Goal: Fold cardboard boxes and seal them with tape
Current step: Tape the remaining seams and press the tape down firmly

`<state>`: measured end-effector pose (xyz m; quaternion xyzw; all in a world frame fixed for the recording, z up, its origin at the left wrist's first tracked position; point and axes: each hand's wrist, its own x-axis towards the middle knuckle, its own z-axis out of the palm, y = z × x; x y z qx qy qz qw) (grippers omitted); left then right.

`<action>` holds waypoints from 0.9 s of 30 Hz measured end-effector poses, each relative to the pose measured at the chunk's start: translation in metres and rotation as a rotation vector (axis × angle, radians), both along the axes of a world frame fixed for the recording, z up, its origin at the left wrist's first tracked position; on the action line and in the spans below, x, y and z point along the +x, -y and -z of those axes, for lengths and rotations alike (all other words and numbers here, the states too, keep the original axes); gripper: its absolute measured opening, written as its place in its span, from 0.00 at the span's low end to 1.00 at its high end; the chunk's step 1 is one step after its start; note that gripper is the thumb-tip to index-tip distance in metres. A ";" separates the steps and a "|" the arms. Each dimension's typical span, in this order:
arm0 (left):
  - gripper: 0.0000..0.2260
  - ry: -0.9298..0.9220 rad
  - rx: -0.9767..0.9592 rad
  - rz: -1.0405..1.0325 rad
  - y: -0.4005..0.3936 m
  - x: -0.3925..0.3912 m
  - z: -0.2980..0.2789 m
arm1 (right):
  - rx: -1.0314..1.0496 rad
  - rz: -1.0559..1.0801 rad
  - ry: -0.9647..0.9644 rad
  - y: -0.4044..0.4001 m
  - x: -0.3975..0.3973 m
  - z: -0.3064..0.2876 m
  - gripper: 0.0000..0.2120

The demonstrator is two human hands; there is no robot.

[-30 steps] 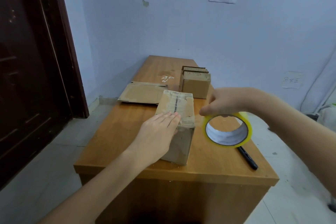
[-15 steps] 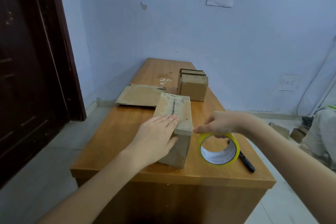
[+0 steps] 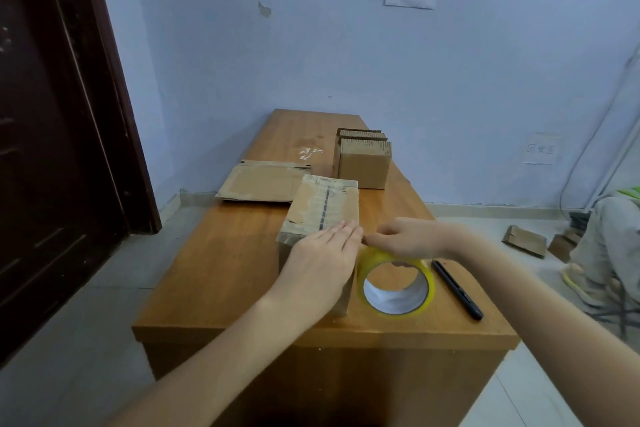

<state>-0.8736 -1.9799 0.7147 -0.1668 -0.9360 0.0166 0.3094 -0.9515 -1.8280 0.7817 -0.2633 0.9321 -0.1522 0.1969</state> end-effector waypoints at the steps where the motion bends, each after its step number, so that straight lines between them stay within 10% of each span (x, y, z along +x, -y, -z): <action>1: 0.32 0.007 0.019 0.006 0.001 -0.001 0.000 | -0.124 0.033 0.061 -0.006 0.002 0.007 0.22; 11: 0.36 0.004 0.020 -0.015 -0.001 -0.001 0.005 | -1.171 0.285 -0.062 -0.039 0.023 0.111 0.23; 15: 0.35 0.005 0.011 0.004 -0.002 -0.002 0.008 | -1.447 0.349 0.031 -0.025 0.025 0.114 0.08; 18: 0.32 -0.002 0.014 0.021 0.001 -0.005 0.008 | -1.479 0.459 0.049 -0.024 0.018 0.102 0.22; 27: 0.30 -0.021 0.016 0.000 0.001 -0.005 0.007 | -1.144 0.203 -0.343 -0.042 0.012 0.069 0.22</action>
